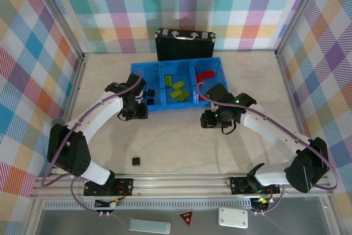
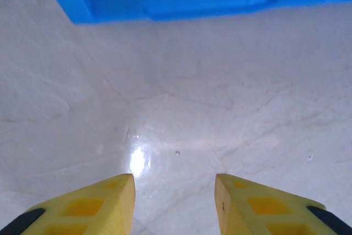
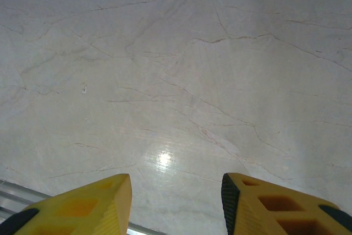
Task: Sort the legos into containers by color
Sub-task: Pick up the lego from the bottom-left of the table.
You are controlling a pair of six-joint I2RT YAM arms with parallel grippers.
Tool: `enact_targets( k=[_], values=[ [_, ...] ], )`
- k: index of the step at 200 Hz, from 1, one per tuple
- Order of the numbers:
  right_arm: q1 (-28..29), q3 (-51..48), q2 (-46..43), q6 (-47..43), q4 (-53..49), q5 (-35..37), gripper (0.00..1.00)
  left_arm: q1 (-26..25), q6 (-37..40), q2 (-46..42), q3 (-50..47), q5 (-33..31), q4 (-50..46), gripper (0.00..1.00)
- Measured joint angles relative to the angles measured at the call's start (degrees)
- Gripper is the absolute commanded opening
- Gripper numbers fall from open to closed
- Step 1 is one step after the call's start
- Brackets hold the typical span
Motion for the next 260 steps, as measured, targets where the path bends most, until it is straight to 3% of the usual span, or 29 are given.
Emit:
enact_targets(
  k=[59,166,260],
  values=[
    [0.00,0.00,2.03,-0.55,1.11,-1.81,0.49,-7.19,-8.85,-7.06,-11.30,-2.23,0.17,0.43],
    [0.00,0.00,2.27,-1.81,1.09,-3.56,0.49,-14.40,-22.77,-18.23,-24.61,-5.22,0.17,0.45],
    [0.11,-0.46,1.95,-2.21,1.14,-4.55,0.48,-21.66,-31.34,-19.67,-31.71,-5.18,3.43,0.46]
  ],
)
